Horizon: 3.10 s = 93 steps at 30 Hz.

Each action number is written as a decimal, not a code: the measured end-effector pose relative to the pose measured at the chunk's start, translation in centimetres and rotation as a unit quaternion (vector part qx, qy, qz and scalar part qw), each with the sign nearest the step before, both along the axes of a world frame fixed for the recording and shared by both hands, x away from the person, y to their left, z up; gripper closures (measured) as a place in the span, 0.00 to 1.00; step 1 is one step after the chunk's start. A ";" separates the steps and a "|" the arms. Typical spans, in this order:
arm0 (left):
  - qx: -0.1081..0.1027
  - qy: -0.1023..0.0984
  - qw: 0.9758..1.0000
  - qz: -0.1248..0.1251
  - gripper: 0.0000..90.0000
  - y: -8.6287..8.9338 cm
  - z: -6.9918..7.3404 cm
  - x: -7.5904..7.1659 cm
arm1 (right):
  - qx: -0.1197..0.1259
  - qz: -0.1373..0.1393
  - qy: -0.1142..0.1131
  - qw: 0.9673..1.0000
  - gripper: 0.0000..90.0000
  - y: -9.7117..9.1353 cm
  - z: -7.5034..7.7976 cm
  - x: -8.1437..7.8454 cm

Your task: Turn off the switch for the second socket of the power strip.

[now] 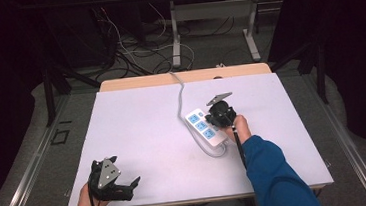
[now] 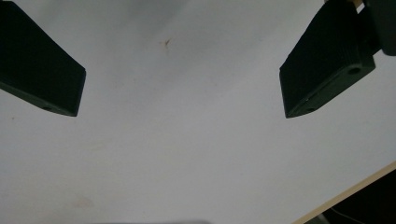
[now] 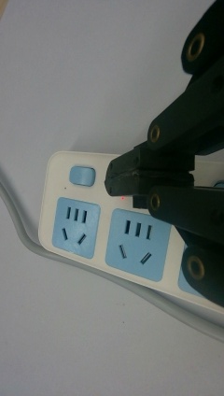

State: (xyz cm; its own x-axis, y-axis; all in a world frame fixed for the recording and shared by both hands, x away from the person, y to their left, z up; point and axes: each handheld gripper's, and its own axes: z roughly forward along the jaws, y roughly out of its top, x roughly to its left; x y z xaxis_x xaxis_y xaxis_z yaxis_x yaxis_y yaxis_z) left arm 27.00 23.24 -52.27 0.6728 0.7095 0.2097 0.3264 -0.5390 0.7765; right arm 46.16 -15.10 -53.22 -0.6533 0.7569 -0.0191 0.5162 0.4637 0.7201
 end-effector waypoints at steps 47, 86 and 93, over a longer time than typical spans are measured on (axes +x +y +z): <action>0.003 -0.003 1.000 -0.002 0.00 0.0 0.0 0.0 | -0.001 -0.002 0.002 1.000 1.00 0.0 -0.1 0.0; 0.002 -0.003 1.000 -0.001 0.00 0.0 0.0 0.1 | -0.006 -0.001 -0.008 1.000 1.00 0.2 -0.1 -0.2; 0.003 -0.005 1.000 -0.002 0.00 0.0 0.1 0.0 | -0.011 -0.006 -0.010 1.000 1.00 0.3 -0.1 -0.3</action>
State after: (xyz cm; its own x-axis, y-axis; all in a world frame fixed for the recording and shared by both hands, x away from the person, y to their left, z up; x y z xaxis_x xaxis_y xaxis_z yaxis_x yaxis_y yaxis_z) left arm 26.98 23.20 -52.21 0.6742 0.7050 0.2200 0.3167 -0.5451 0.7762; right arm 45.87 -14.79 -53.31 -0.6435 0.7639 -0.0484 0.5080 0.4735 0.7195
